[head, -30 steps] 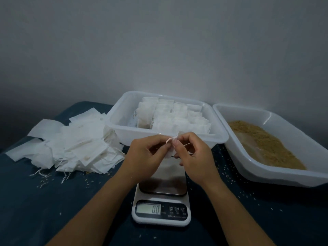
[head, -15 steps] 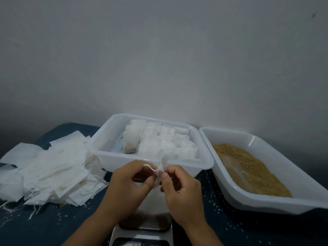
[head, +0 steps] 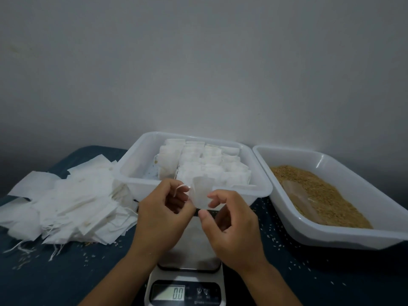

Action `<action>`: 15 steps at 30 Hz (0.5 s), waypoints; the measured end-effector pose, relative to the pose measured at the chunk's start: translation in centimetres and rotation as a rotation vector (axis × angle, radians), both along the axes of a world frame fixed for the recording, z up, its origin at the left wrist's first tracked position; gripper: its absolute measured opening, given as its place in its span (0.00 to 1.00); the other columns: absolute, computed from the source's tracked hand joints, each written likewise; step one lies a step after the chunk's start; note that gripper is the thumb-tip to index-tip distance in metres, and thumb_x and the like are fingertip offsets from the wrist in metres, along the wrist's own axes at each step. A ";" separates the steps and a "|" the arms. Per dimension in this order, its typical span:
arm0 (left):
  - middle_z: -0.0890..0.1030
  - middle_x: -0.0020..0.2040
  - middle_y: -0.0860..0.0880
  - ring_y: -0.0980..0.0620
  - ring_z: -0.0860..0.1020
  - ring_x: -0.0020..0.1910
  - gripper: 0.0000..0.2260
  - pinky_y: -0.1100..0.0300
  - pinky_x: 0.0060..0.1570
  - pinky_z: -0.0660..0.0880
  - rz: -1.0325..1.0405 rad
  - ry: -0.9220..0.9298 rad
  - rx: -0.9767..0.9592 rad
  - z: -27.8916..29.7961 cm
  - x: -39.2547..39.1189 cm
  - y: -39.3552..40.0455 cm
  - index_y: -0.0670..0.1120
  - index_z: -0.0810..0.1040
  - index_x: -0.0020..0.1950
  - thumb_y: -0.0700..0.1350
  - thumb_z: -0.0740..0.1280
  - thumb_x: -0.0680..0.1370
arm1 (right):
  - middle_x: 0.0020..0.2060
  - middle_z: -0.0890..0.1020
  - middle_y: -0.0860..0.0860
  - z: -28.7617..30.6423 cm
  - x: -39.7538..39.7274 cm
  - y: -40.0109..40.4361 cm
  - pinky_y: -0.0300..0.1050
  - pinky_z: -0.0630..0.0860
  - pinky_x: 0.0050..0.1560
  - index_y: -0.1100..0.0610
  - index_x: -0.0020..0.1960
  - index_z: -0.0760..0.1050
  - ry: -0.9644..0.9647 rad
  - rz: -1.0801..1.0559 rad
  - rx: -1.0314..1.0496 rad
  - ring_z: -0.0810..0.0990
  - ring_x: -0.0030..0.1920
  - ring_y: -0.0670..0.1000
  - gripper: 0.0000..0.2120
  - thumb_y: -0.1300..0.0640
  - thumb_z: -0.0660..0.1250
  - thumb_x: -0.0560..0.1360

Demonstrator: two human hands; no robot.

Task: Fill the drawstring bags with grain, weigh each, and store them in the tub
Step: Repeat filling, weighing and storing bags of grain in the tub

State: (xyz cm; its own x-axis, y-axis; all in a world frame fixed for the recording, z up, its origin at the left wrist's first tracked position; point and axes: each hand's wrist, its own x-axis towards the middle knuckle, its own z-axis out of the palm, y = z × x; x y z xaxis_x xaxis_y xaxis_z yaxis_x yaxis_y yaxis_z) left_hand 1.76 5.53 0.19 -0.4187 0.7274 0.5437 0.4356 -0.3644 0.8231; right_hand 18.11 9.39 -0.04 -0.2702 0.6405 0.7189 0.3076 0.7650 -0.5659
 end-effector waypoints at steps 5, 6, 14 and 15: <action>0.84 0.42 0.55 0.52 0.84 0.41 0.13 0.67 0.42 0.79 -0.204 0.110 0.053 0.5 0.6 -0.6 0.52 0.81 0.50 0.37 0.78 0.74 | 0.48 0.83 0.40 0.3 -0.2 -0.1 0.36 0.80 0.36 0.46 0.59 0.77 0.021 0.039 -0.166 0.86 0.40 0.45 0.10 0.47 0.71 0.79; 0.84 0.42 0.55 0.52 0.84 0.41 0.12 0.66 0.42 0.78 -0.232 0.146 0.066 0.5 0.7 -0.6 0.52 0.82 0.50 0.37 0.77 0.74 | 0.46 0.84 0.40 0.2 -0.1 -0.1 0.38 0.81 0.36 0.47 0.59 0.78 0.041 0.048 -0.183 0.86 0.40 0.45 0.09 0.51 0.71 0.80; 0.83 0.40 0.53 0.52 0.82 0.38 0.10 0.65 0.40 0.78 -0.151 -0.035 0.031 0.5 0.4 -0.3 0.55 0.78 0.45 0.40 0.74 0.71 | 0.40 0.82 0.44 0.3 0.4 0.3 0.47 0.78 0.33 0.46 0.54 0.76 0.060 -0.003 -0.158 0.82 0.33 0.50 0.07 0.57 0.67 0.80; 0.82 0.39 0.53 0.52 0.81 0.38 0.11 0.64 0.40 0.78 -0.135 -0.049 0.025 0.5 0.3 -0.3 0.55 0.78 0.45 0.40 0.73 0.71 | 0.40 0.81 0.43 0.3 0.5 0.4 0.43 0.77 0.34 0.47 0.53 0.76 0.022 -0.004 -0.135 0.81 0.34 0.49 0.07 0.59 0.66 0.79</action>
State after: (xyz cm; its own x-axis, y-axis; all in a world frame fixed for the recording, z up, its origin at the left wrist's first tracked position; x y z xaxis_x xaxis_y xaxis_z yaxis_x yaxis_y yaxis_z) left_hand 2.07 5.19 0.74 -0.3441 0.7655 0.5437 0.3410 -0.4377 0.8320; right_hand 18.58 9.76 0.27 -0.2527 0.7328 0.6317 0.2967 0.6802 -0.6704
